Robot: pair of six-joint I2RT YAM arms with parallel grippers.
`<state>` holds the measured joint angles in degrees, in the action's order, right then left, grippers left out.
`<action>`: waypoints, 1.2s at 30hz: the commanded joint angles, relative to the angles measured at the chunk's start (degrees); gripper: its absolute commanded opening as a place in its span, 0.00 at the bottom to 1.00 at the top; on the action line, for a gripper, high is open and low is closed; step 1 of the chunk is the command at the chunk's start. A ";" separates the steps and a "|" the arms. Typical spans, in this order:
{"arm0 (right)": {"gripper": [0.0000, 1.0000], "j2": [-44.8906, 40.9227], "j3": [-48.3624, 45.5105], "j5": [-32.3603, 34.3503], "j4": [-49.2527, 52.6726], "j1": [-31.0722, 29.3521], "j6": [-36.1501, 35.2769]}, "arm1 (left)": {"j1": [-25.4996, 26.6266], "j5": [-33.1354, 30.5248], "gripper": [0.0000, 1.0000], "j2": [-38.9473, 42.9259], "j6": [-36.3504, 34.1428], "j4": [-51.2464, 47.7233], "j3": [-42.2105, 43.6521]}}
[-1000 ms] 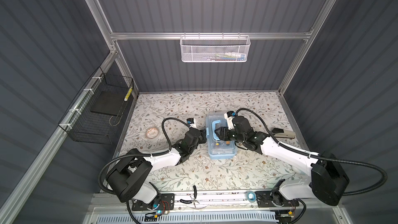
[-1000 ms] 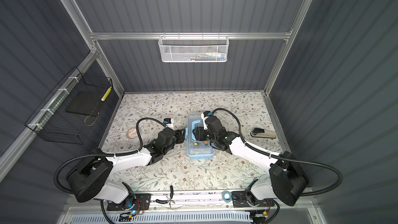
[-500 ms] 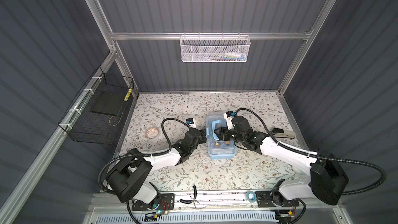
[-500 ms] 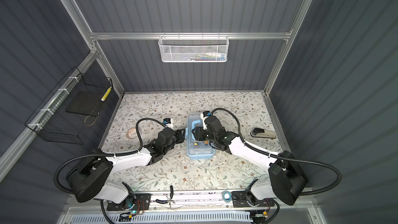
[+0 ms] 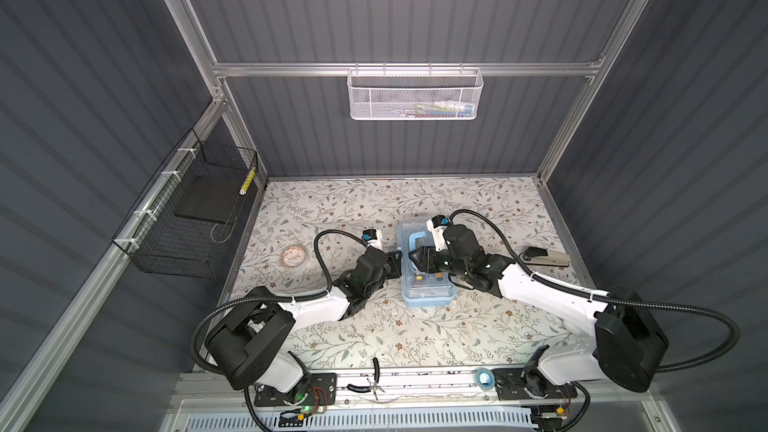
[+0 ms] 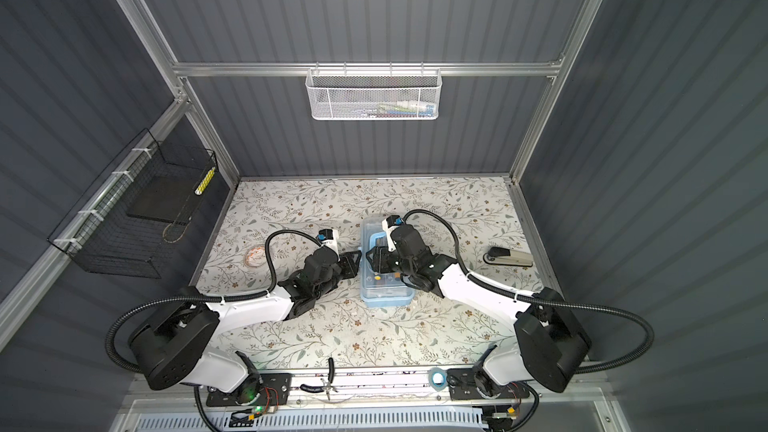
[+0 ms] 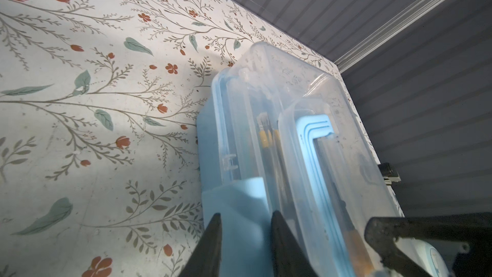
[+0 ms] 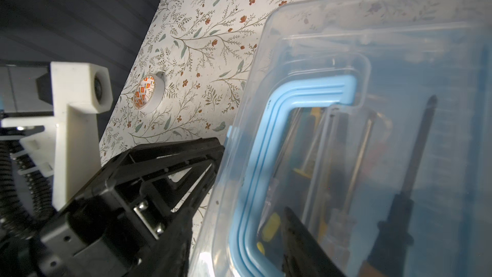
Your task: Pack the tool kit
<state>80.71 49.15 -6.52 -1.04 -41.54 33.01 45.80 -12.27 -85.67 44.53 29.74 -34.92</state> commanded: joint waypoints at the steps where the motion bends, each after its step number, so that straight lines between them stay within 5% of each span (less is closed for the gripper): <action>1: 0.55 1.81 -1.07 0.35 5.69 0.05 0.50 | 0.42 3.31 0.27 -1.89 1.43 2.19 1.01; 6: 0.55 1.80 -1.24 0.37 5.61 -0.03 0.56 | 0.40 4.83 0.25 -2.99 2.38 4.89 1.72; 13: 0.56 1.94 -1.60 0.28 5.51 -0.03 0.69 | 0.42 6.87 0.11 -4.66 2.40 8.24 2.29; 20: 0.56 1.66 -1.69 0.45 5.33 -0.04 1.00 | 0.41 7.48 0.13 -4.85 2.31 9.03 2.52; 26: 0.56 1.01 -0.55 1.46 6.88 0.03 -0.11 | 0.40 3.11 0.28 -1.71 -1.02 2.41 0.48; 36: 0.56 1.48 -0.54 1.88 6.84 0.05 -0.09 | 0.42 5.40 0.28 -5.81 -6.58 -8.08 -8.98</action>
<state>81.25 49.10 -5.65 0.36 -41.65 33.23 45.69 -9.10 -89.56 40.80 25.30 -41.32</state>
